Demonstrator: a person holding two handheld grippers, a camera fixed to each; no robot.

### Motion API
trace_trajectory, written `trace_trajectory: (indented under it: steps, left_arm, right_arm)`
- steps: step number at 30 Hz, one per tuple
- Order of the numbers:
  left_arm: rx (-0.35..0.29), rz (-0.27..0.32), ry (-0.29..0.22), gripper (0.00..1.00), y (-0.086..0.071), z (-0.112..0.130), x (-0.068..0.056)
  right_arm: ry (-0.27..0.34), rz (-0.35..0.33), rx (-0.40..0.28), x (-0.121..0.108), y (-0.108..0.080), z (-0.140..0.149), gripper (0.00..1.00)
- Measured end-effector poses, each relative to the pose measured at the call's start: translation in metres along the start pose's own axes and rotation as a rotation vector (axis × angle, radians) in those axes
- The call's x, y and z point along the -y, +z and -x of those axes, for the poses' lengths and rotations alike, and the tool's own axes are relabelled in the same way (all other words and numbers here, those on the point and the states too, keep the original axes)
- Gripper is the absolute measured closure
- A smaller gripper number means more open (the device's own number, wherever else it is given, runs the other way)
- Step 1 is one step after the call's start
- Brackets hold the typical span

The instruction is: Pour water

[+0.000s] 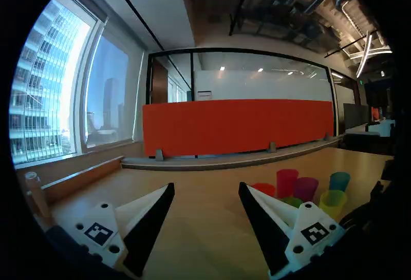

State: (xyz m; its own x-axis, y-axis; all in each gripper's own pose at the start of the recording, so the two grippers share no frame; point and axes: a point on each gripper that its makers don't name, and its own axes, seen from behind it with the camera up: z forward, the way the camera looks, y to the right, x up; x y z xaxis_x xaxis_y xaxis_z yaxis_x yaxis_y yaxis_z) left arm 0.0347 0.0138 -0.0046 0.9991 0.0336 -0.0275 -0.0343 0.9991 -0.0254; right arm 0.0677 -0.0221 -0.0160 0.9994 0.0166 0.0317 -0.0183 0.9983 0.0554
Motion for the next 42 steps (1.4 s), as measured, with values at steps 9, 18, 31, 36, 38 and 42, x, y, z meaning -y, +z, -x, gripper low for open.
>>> trace_trajectory:
  steps: [9,18,31,36,38,42]
  left_arm:
    - [0.006,-0.011,-0.006,0.08,-0.001,0.019,0.006]
    - [0.008,-0.016,-0.046,0.07,0.001,0.030,0.010]
    - [0.023,-0.002,-0.040,0.07,0.002,0.034,0.007]
    - [0.024,-0.004,-0.041,0.07,0.002,0.034,0.008]
    - [0.024,-0.005,-0.040,0.08,0.002,0.034,0.008]
    - [0.026,-0.006,-0.035,0.07,0.003,0.034,0.007]
  right_arm:
    - [-0.012,-0.001,0.016,0.005,0.001,0.008,0.01]
    - [-0.034,0.002,0.020,0.007,0.002,0.007,0.01]
    - [-0.035,0.000,0.019,0.009,0.002,0.005,0.01]
    - [-0.035,0.001,0.017,0.008,0.000,0.004,0.01]
    - [-0.033,0.003,0.017,0.007,-0.001,0.004,0.01]
    - [-0.029,0.008,0.015,0.004,-0.001,0.002,0.01]
